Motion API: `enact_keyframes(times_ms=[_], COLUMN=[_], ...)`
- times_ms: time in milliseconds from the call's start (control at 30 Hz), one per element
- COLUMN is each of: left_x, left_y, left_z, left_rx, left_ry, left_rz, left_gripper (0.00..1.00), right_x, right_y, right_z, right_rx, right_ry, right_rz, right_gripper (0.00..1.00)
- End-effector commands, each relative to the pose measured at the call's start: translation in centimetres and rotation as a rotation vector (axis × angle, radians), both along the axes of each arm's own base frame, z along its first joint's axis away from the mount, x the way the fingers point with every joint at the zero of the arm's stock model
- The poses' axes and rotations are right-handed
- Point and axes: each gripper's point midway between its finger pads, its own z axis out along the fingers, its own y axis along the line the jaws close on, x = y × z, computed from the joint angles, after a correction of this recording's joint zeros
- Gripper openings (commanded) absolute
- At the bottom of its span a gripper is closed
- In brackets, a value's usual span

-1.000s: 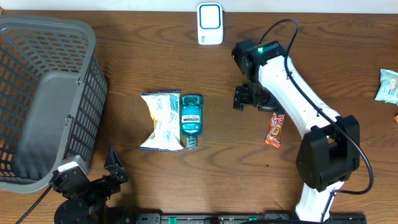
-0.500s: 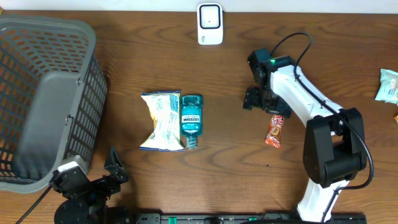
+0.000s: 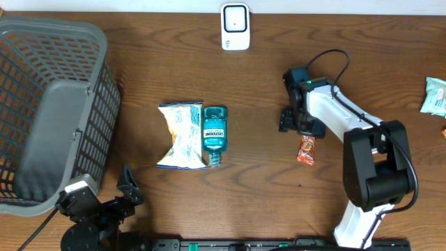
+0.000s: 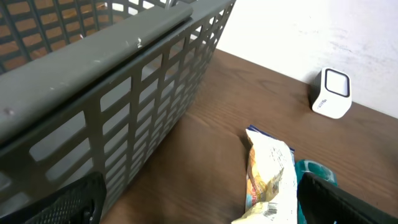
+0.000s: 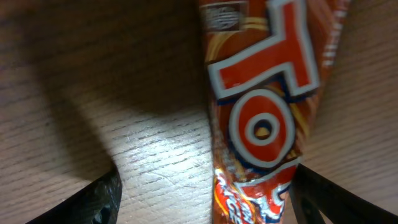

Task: Scan the item barcode
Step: 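Lower the right gripper onto the Top bar and grasp it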

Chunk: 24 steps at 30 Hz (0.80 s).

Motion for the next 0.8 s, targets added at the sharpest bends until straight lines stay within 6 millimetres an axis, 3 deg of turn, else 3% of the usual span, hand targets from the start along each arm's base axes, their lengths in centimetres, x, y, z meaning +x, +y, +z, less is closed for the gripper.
enact_keyframes(times_ms=[0,133,167,233,300,633,767], left_x=[-0.1,-0.1,-0.1,-0.1,-0.1,-0.1,-0.1], left_y=[0.3,0.3,0.3,0.3,0.3,0.3,0.3], left_z=[0.1,0.1,0.1,0.1,0.1,0.1,0.1], left_rx=[0.006,0.006,0.006,0.006,0.006,0.006,0.006], left_ry=[-0.007,-0.007,-0.007,-0.007,-0.007,-0.007,-0.007], left_rz=[0.016,0.016,0.017,0.016,0.017,0.017,0.016], left_gripper=[0.98,0.98,0.98,0.98,0.98,0.98,0.98], right_x=[-1.9,-3.0,-3.2,-3.6,-3.6,-2.7,-1.4], right_y=[-0.9,0.3,1.2,5.4,6.9,8.7,8.9], right_z=[-2.1,-3.4,-3.6,-3.3,-2.9,-1.1,1.0], right_rx=[-0.023,0.065,0.119,0.347,0.427,0.524,0.514], right_ry=[0.048,0.081,0.092,0.103,0.095,0.066,0.055], right_rz=[0.026,0.084,0.134,0.316,0.342,0.5,0.525], right_gripper=[0.8,0.69,0.64,0.63,0.65,0.69,0.71])
